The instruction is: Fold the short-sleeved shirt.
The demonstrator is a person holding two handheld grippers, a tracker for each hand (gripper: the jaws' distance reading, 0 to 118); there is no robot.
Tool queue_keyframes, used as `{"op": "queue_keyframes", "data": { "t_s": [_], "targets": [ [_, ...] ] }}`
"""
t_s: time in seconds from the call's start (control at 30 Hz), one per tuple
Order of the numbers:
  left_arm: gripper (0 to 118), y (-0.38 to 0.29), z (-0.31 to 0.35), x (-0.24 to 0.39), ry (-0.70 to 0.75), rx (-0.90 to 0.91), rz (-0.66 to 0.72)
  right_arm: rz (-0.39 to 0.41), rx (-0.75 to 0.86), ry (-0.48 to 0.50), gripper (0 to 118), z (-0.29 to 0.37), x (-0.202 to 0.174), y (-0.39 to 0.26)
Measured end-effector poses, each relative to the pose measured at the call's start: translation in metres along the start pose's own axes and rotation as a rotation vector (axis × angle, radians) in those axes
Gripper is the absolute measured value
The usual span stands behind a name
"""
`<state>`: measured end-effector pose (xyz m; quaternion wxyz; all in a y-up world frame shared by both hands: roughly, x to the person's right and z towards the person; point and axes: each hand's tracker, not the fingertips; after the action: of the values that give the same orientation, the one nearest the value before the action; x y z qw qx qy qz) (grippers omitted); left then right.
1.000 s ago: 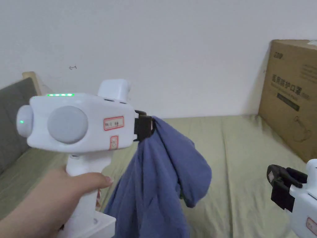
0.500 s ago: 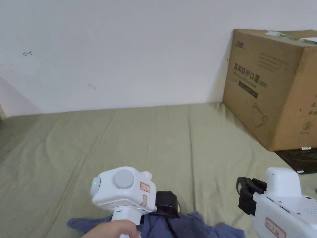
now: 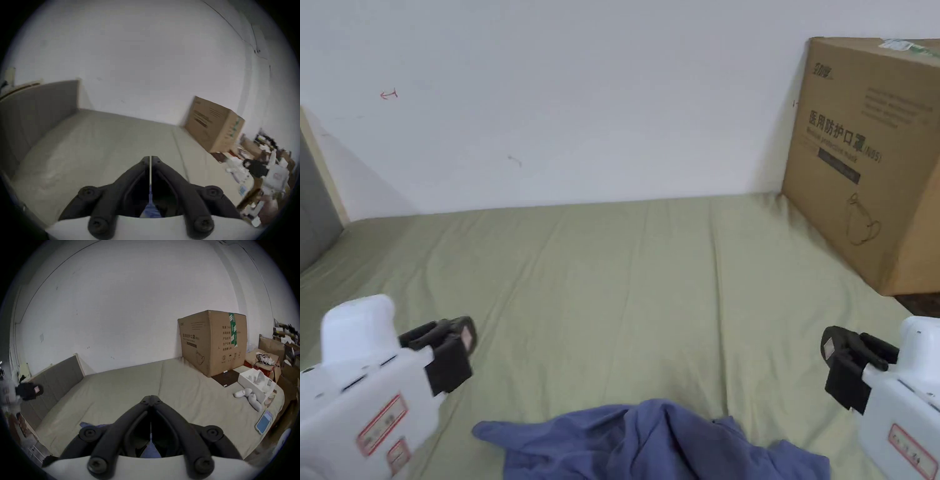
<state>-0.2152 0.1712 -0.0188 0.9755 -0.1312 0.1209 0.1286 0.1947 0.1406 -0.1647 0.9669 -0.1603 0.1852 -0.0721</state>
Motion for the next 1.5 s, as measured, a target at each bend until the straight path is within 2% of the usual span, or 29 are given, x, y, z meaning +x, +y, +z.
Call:
{"op": "queue_keyframes", "data": {
  "t_s": [0.1, 0.2, 0.33, 0.37, 0.4, 0.43, 0.47, 0.5, 0.53, 0.57, 0.6, 0.67, 0.73, 0.8, 0.83, 0.87, 0.9, 0.93, 1.0, 1.07, 1.1, 1.17, 1.2, 1.23, 1.27, 1.3, 1.33, 1.4, 1.5],
  "targets": [
    [0, -0.007, 0.015, -0.016, 0.007, -0.002, 0.066, -0.007, 0.003, -0.015, 0, -0.004, -0.002, 0.001],
    [0, -0.005, -0.003, -0.035, 0.039, -0.112, 0.093, 0.008, 0.001, -0.023, 0, -0.009, -0.004, 0.001],
    [0, -0.012, -0.093, -0.067, 0.000, -0.517, 0.113, 0.011, -0.026, -0.012, 0, -0.015, -0.005, -0.002],
    [5, -0.021, -0.120, -0.076, 0.006, -0.581, 0.131, 0.014, -0.036, -0.011, 0, -0.017, -0.005, -0.003],
    [24, -0.030, -0.140, -0.082, 0.031, -0.647, 0.143, 0.018, -0.046, -0.010, 0, -0.018, -0.004, -0.004],
    [77, -0.042, -0.160, -0.089, 0.039, -0.693, 0.158, 0.027, -0.059, -0.008, 0, -0.020, -0.003, -0.005],
    [77, -0.051, -0.176, -0.094, 0.050, -0.712, 0.170, 0.037, -0.068, -0.008, 0, -0.021, -0.002, -0.006],
    [92, -0.062, -0.192, -0.090, 0.062, -0.756, 0.163, 0.048, -0.076, -0.014, 0, -0.023, -0.002, -0.007],
    [114, -0.077, -0.209, -0.091, 0.062, -0.800, 0.162, 0.058, -0.085, -0.024, 0, -0.025, 0.000, -0.009],
    [117, -0.082, -0.221, -0.093, 0.063, -0.764, 0.149, 0.063, -0.093, -0.031, 0, -0.027, 0.002, -0.010],
    [112, -0.094, -0.239, -0.091, 0.076, -0.805, 0.140, 0.064, -0.104, -0.039, 0, -0.029, 0.004, -0.012],
    [112, -0.118, -0.263, -0.088, 0.080, -0.849, 0.124, 0.060, -0.135, -0.056, 0, -0.036, 0.010, -0.016],
    [110, -0.136, -0.277, -0.083, 0.016, -0.902, 0.143, 0.052, -0.171, -0.075, 0, -0.043, 0.014, -0.019],
    [90, -0.153, -0.271, -0.062, -0.027, -0.965, 0.180, 0.038, -0.193, -0.088, 0, -0.051, 0.020, -0.023],
    [71, -0.149, -0.260, -0.051, 0.127, -0.899, -0.004, 0.024, -0.203, -0.088, 0, -0.055, 0.023, -0.026],
    [49, -0.143, -0.246, -0.043, 0.108, -0.830, -0.095, 0.011, -0.221, -0.090, 0, -0.060, 0.027, -0.028],
    [21, -0.139, -0.234, -0.041, 0.046, -0.810, -0.072, -0.015, -0.257, -0.080, 0, -0.065, 0.031, -0.032],
    [7, -0.135, -0.220, -0.038, 0.017, -0.787, -0.049, -0.053, -0.307, -0.055, 0, -0.073, 0.037, -0.036],
    [7, -0.124, -0.183, -0.040, -0.065, -0.694, 0.058, -0.120, -0.436, -0.033, 2, -0.096, 0.049, -0.049],
    [7, -0.106, -0.146, -0.037, -0.040, -0.628, 0.066, -0.182, -0.625, -0.081, 85, -0.125, 0.061, -0.071],
    [7, -0.102, -0.129, -0.036, -0.027, -0.601, 0.075, -0.210, -0.708, -0.095, 103, -0.137, 0.065, -0.084],
    [7, -0.094, -0.104, -0.040, -0.030, -0.552, 0.122, -0.273, -0.778, -0.139, 100, -0.155, 0.075, -0.109],
    [7, -0.091, -0.091, -0.041, -0.037, -0.532, 0.147, -0.265, -0.855, -0.177, 92, -0.166, 0.079, -0.122],
    [7, -0.087, -0.080, -0.042, -0.045, -0.525, 0.155, -0.261, -0.918, -0.181, 63, -0.176, 0.083, -0.134],
    [7, -0.083, -0.072, -0.044, -0.038, -0.516, 0.151, -0.263, -0.948, -0.164, 47, -0.180, 0.087, -0.140],
    [7, -0.078, -0.074, -0.052, -0.025, -0.499, 0.140, -0.256, -0.938, -0.149, 36, -0.179, 0.088, -0.141],
    [6, -0.070, -0.067, -0.055, -0.010, -0.471, 0.124, -0.235, -0.888, -0.125, 1, -0.169, 0.085, -0.133],
    [7, -0.050, -0.056, -0.064, 0.004, -0.425, 0.090, -0.219, -0.843, -0.034, 1, -0.163, 0.082, -0.109],
    [7, -0.011, -0.050, -0.082, 0.025, -0.356, 0.085, -0.161, -0.732, 0.003, 1, -0.139, 0.084, -0.052]
  ]
}}
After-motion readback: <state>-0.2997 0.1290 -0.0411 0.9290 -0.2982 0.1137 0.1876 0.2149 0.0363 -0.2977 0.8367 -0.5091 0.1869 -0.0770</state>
